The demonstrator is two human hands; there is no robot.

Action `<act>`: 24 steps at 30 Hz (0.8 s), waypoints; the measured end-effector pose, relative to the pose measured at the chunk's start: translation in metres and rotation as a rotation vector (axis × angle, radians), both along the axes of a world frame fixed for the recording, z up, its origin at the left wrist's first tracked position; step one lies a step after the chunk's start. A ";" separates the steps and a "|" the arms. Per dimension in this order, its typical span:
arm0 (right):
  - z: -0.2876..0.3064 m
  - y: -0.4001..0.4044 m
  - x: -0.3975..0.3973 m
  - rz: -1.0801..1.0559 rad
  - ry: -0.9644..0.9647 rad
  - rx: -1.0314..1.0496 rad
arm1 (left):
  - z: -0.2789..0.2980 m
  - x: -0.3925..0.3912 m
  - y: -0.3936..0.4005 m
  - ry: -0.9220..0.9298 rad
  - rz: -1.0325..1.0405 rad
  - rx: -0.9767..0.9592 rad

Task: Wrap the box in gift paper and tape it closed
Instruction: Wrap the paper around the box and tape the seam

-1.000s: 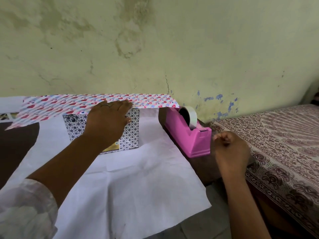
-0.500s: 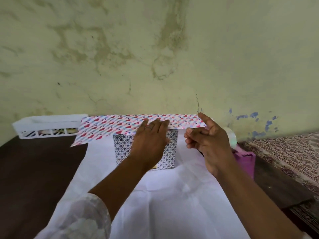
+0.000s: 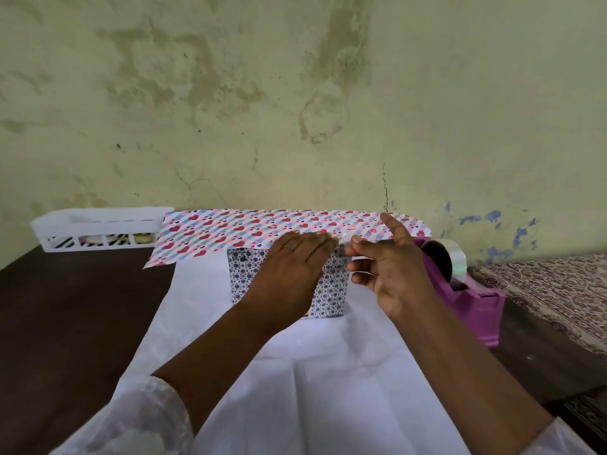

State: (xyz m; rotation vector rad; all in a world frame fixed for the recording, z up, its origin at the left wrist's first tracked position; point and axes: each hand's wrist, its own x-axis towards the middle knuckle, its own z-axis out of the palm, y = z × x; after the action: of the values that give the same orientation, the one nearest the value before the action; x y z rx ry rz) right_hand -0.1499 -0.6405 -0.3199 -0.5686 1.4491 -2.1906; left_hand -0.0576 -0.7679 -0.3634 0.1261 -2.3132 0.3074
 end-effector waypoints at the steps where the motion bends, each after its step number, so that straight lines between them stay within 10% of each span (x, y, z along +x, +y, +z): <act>1: 0.001 -0.001 0.000 0.000 -0.003 0.013 | 0.000 0.001 0.001 0.004 -0.012 0.028; 10: 0.006 -0.011 -0.003 -0.039 0.033 0.161 | 0.009 0.005 0.009 0.019 -0.073 0.257; 24: -0.005 -0.013 0.002 -0.066 0.067 0.201 | 0.020 -0.002 0.019 -0.068 0.129 0.112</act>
State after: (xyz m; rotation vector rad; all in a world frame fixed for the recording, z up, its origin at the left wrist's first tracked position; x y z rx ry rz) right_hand -0.1483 -0.6531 -0.3245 -0.5355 1.7210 -2.0601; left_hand -0.0599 -0.7491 -0.3432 0.3259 -2.3948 0.2504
